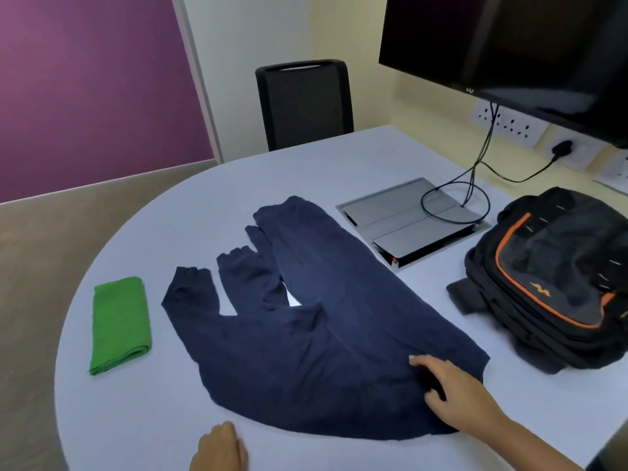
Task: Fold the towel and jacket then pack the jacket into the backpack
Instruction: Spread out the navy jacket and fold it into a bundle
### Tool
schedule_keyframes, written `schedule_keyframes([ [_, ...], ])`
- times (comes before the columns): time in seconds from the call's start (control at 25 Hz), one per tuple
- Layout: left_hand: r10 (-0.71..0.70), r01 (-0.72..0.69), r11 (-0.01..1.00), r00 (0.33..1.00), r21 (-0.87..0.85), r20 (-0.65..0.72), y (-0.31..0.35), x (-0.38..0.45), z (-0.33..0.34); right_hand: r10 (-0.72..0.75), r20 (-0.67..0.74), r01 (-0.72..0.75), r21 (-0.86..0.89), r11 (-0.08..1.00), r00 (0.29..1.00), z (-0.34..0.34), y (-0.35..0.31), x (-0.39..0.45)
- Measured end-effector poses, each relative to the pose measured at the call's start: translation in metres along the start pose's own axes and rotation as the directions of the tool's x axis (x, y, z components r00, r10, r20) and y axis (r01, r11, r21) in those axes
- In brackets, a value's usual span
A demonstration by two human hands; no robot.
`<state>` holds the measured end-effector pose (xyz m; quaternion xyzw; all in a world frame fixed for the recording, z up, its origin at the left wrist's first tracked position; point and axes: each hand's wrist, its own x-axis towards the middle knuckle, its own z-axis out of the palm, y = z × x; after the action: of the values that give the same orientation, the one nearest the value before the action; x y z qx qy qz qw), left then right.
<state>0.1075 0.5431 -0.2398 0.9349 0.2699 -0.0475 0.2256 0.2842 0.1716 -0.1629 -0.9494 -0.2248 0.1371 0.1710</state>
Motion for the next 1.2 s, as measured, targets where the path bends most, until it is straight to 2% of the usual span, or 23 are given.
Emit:
schedule_keyframes([
  [0.12,-0.064,0.063,0.998,0.988,0.014,0.137,0.032,-0.008,0.003,-0.064,-0.045,0.062,-0.034,0.997,0.997,0.023,-0.014,0.021],
  [0.16,-0.17,0.173,0.985,0.978,-0.012,0.124,0.048,-0.001,0.008,-0.016,-0.107,0.013,-0.022,1.0,0.994,0.031,-0.015,0.027],
  [0.2,-0.302,0.317,0.946,0.938,-0.067,0.167,0.061,0.006,0.007,0.076,-0.169,-0.072,0.03,0.997,0.983,0.037,-0.016,0.031],
  [0.24,-0.385,0.424,0.886,0.898,-0.187,0.213,0.071,0.013,0.005,0.162,-0.219,-0.144,0.097,0.985,0.962,0.044,-0.016,0.033],
  [0.32,-0.45,0.514,0.659,0.855,-0.55,0.259,0.087,0.027,0.0,0.217,-0.226,-0.197,0.108,0.974,0.95,0.058,-0.012,0.032],
  [0.36,-0.465,0.516,0.543,0.842,-0.662,0.275,0.095,0.037,-0.006,0.17,-0.218,-0.166,0.037,0.985,0.961,0.066,-0.008,0.031],
  [0.4,-0.464,0.504,0.475,0.84,-0.721,0.281,0.098,0.052,-0.01,0.118,-0.21,-0.127,-0.028,0.991,0.97,0.072,-0.003,0.029],
  [0.52,-0.481,0.506,0.34,0.818,-0.792,0.316,0.099,0.095,-0.022,0.097,-0.184,-0.104,-0.028,0.994,0.978,0.081,0.008,0.028],
  [0.6,-0.477,0.491,0.122,0.791,-0.863,0.383,0.106,0.112,-0.035,0.089,-0.215,-0.095,-0.02,0.995,0.973,0.083,0.011,0.026],
  [0.68,-0.36,0.472,-0.143,0.794,-0.87,0.49,0.114,0.124,-0.048,0.063,-0.237,-0.072,-0.027,0.997,0.969,0.079,0.011,0.029],
  [0.72,-0.26,0.471,-0.242,0.811,-0.848,0.524,0.117,0.128,-0.054,0.04,-0.241,-0.051,-0.04,0.998,0.97,0.073,0.008,0.033],
  [0.8,-0.168,0.466,-0.359,0.82,-0.809,0.547,0.121,0.132,-0.061,-0.018,-0.291,-0.011,-0.098,0.995,0.957,0.059,0.005,0.048],
  [0.88,-0.209,0.458,-0.344,0.813,-0.819,0.543,0.116,0.134,-0.061,-0.041,-0.334,-0.012,-0.155,0.988,0.942,0.049,0.002,0.068],
  [0.96,-0.321,0.524,-0.213,0.76,-0.825,0.566,0.106,0.132,-0.056,-0.038,-0.271,-0.027,-0.234,0.972,0.962,0.054,0.006,0.08],
  [1.04,-0.463,0.536,-0.081,0.726,-0.84,0.508,0.094,0.119,-0.046,-0.004,-0.18,-0.054,-0.32,0.946,0.984,0.063,0.012,0.082],
  [1.08,-0.564,0.529,0.02,0.707,-0.849,0.427,0.088,0.108,-0.04,0.018,-0.149,-0.068,-0.337,0.939,0.989,0.067,0.014,0.079],
  [1.12,-0.677,0.501,0.151,0.681,-0.852,0.28,0.082,0.095,-0.032,0.036,-0.13,-0.079,-0.344,0.936,0.991,0.069,0.017,0.076],
  [1.16,-0.743,0.471,0.309,0.662,-0.826,0.099,0.082,0.082,-0.028,0.052,-0.13,-0.094,-0.35,0.932,0.99,0.069,0.017,0.074],
  [1.2,-0.736,0.41,0.481,0.669,-0.775,-0.103,0.087,0.076,-0.028,0.068,-0.131,-0.11,-0.349,0.931,0.989,0.066,0.015,0.073],
])
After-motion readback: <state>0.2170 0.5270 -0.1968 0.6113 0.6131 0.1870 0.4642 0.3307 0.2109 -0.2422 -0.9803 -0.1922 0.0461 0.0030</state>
